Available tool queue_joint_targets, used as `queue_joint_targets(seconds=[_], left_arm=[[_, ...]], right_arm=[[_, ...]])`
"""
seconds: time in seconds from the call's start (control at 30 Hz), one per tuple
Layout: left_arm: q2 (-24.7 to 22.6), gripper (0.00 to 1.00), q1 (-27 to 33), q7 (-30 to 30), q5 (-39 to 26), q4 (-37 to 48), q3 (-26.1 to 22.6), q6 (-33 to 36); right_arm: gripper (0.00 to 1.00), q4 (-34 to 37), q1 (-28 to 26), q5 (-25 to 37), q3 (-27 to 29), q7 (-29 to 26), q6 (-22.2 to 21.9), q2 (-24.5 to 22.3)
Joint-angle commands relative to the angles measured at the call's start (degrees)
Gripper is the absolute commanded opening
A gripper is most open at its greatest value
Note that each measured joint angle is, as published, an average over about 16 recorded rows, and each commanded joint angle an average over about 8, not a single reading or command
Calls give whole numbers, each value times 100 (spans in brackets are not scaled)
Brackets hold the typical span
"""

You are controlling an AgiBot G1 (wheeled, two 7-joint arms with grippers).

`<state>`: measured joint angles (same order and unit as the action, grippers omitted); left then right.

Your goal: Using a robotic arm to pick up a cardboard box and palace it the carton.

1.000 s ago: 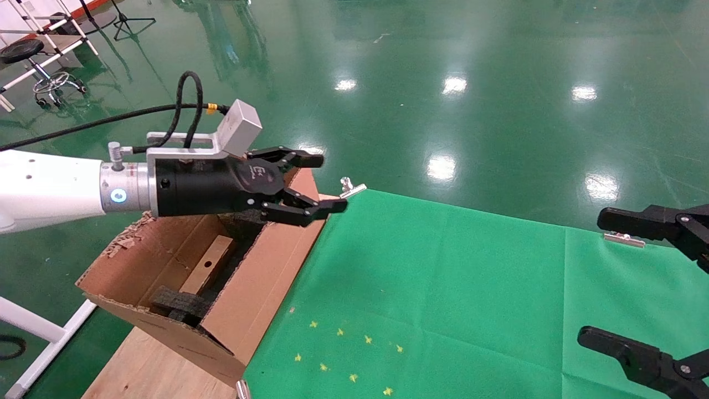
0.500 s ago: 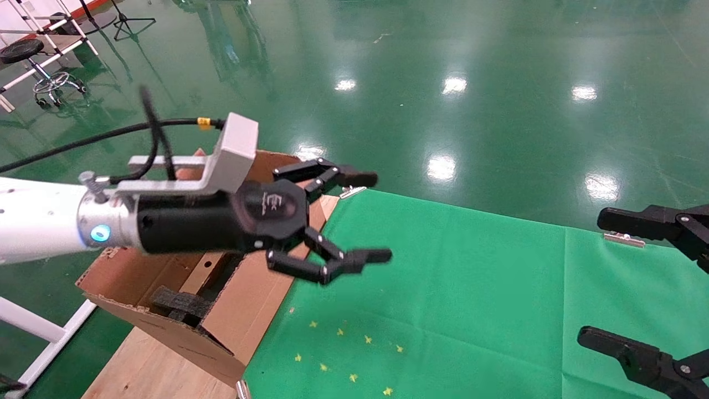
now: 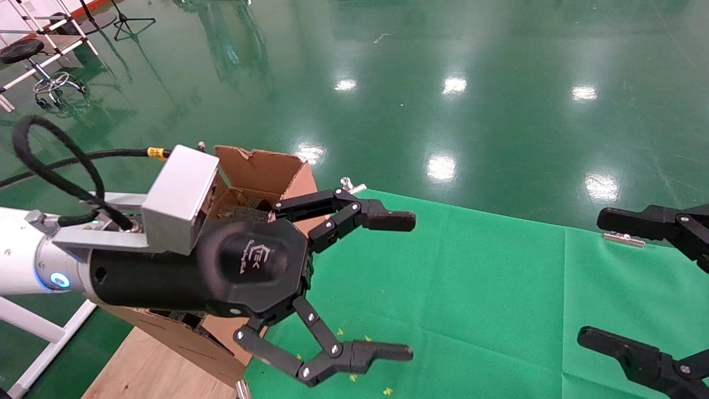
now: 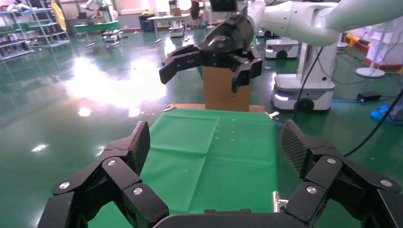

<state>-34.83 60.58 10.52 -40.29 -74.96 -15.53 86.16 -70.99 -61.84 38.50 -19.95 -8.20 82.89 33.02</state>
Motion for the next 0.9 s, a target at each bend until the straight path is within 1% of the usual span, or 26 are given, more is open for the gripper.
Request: queue_joint_targets(seconds=[0.03,0.9], left_arm=[[7,100,-36,-7,56,-46,18,17],[-13,100,81,18,-131,119,-39,-41]], right_arm=[[100,0,0,0,0,0,0,0],[100,0,0,-1,0,0,0,0]])
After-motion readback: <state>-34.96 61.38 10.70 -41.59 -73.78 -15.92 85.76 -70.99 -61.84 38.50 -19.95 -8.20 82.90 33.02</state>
